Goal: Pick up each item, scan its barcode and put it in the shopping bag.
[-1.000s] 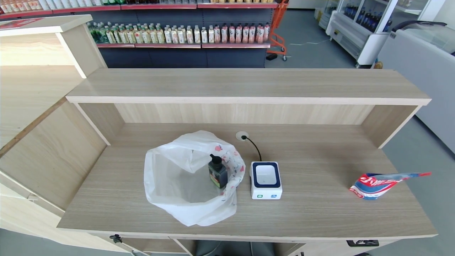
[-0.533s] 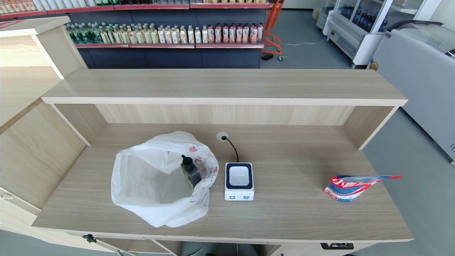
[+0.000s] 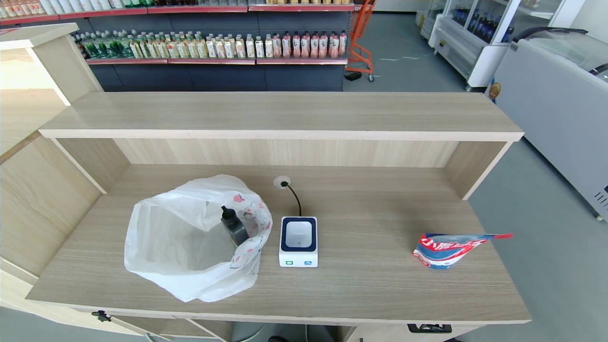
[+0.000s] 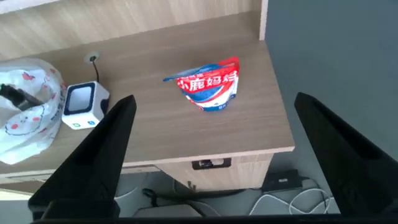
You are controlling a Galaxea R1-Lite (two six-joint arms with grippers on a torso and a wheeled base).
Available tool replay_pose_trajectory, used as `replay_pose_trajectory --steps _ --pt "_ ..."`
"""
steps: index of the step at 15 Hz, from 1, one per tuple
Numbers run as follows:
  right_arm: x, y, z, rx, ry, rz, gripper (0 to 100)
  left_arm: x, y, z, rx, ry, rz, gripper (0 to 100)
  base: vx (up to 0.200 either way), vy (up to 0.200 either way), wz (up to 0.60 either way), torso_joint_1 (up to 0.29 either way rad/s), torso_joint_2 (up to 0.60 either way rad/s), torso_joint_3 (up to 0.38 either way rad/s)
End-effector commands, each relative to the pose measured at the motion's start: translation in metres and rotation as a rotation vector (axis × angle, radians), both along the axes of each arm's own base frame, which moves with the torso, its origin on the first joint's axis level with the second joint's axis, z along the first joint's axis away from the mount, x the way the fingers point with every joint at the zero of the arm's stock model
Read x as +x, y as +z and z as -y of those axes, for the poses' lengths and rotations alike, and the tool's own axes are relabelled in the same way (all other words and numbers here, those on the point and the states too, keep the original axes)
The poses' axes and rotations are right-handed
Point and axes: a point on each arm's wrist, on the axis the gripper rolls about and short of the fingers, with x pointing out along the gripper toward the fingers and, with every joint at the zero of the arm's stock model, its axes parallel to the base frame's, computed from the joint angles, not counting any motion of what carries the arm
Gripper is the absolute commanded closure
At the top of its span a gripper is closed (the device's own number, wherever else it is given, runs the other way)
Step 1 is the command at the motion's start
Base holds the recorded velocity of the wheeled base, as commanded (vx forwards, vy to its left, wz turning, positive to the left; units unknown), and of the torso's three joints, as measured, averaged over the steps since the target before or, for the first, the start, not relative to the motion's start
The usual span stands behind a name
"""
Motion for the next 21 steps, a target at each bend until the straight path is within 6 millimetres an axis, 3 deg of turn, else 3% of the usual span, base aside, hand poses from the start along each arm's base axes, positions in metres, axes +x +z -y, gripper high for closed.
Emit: replay_pose_trajectory --steps 1,2,3,6,8,9,11,14,21 --pt "0.156 0.101 0.019 0.449 -0.292 -0.299 0 0.000 0.000 0.000 -0.001 0.001 0.001 0 0.000 0.000 0.00 0.000 0.00 0.000" --pt "0.196 0.088 0.035 0.568 -0.443 -0.420 0 0.000 0.000 0.000 -0.001 0.001 0.001 0 0.000 0.000 0.00 0.000 0.00 0.000" --pt "0.216 0.075 0.042 0.616 -0.520 -0.478 0 0.000 0.000 0.000 -0.001 0.001 0.001 0 0.000 0.000 0.00 0.000 0.00 0.000" --pt "0.248 0.038 0.048 0.709 -0.612 -0.602 0 0.000 0.000 0.000 -0.001 0.001 0.001 0 0.000 0.000 0.00 0.000 0.00 0.000" --pt "0.252 0.021 0.048 0.738 -0.644 -0.661 0 0.000 0.000 0.000 -0.001 0.001 0.001 0 0.000 0.000 0.00 0.000 0.00 0.000" --pt "0.256 -0.001 0.037 0.743 -0.642 -0.725 0 0.000 0.000 0.000 -0.001 0.001 0.001 0 0.000 0.000 0.00 0.000 0.00 0.000" --pt "0.263 -0.016 0.029 0.759 -0.630 -0.739 0 0.000 0.000 0.000 -0.001 0.001 0.001 0 0.000 0.000 0.00 0.000 0.00 0.000" --pt "0.273 -0.023 0.014 0.744 -0.574 -0.760 0 0.000 0.000 0.000 -0.001 0.001 0.001 0 0.000 0.000 0.00 0.000 0.00 0.000" --pt "0.316 -0.064 -0.016 0.710 -0.457 -0.770 0 0.000 0.000 0.000 -0.001 0.001 0.001 0 0.000 0.000 0.00 0.000 0.00 0.000"
